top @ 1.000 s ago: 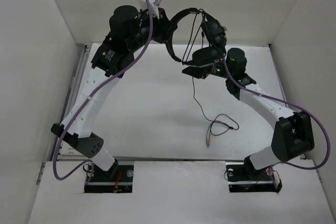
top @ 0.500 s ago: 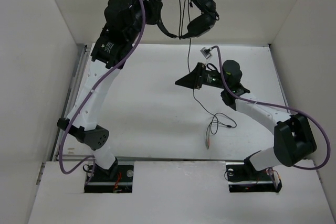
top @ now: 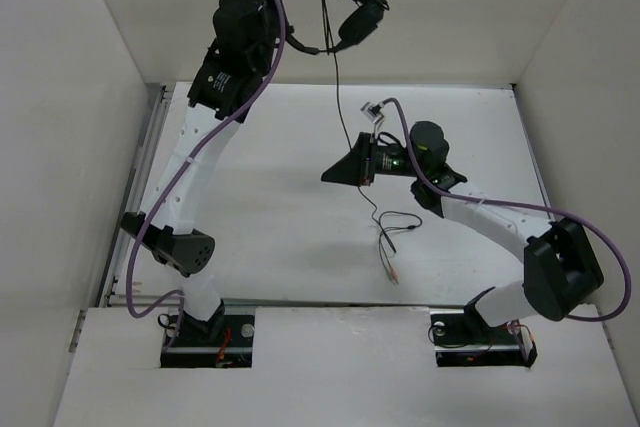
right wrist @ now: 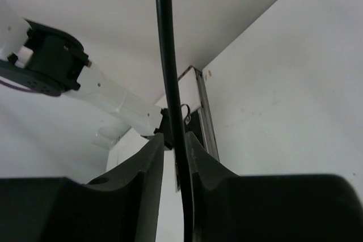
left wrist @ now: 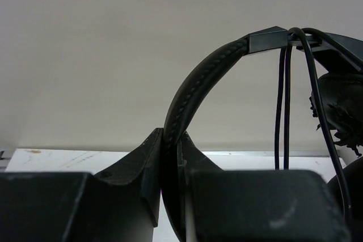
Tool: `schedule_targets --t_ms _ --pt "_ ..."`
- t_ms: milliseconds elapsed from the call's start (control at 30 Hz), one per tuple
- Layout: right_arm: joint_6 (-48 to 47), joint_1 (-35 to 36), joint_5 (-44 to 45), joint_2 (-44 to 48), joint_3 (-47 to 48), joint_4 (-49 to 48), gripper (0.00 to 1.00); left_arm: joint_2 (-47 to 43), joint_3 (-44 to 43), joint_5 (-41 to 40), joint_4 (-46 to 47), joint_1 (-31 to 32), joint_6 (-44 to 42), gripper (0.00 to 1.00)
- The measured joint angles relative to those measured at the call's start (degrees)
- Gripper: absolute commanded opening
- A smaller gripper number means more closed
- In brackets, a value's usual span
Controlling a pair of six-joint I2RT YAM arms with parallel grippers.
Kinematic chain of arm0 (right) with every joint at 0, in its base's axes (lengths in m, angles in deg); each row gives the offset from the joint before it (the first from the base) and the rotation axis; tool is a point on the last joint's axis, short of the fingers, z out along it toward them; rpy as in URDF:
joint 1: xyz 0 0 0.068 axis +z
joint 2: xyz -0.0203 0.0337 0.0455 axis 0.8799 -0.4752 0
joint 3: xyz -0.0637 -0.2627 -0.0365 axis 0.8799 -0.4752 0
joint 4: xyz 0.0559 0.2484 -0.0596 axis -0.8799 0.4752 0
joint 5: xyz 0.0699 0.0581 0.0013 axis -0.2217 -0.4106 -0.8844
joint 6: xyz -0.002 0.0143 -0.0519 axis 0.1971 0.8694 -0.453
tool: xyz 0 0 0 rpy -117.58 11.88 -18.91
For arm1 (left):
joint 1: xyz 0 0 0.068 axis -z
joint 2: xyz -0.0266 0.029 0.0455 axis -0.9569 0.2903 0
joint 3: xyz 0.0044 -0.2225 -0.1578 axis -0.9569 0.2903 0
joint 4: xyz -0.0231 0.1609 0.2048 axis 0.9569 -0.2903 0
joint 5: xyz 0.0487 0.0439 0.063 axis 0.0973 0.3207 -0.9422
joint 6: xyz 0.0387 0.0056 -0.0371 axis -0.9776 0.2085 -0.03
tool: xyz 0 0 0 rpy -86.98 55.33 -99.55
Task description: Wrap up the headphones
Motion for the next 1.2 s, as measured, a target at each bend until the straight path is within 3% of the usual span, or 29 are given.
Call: schedule_targets --t_ms 267,467,667,933,1200 --pt "-8.5 4.2 -1.8 -0.7 6.5 11.5 0.03 0.5 -0.1 -6.2 1.2 -0.4 -2.3 0.0" --pt "-19.9 5.8 -2.0 -1.2 16.9 26.3 0.03 0.9 0.5 -10.8 4.5 -0.9 -6.6 0.0" --pt "-37.4 5.6 2.0 -1.4 30.9 44.9 0.06 0.3 10.5 -14.5 12.3 -0.9 -14.7 0.0" --pt "-68.2 5.0 22.9 -1.4 42.4 63.3 0.06 0.2 27.5 -15.2 13.1 2.7 -23.5 0.0" --pt "-99.4 5.7 50.0 -1.8 42.8 62.9 0.04 -4.6 36.7 -13.2 11.0 7.4 -29.0 0.0"
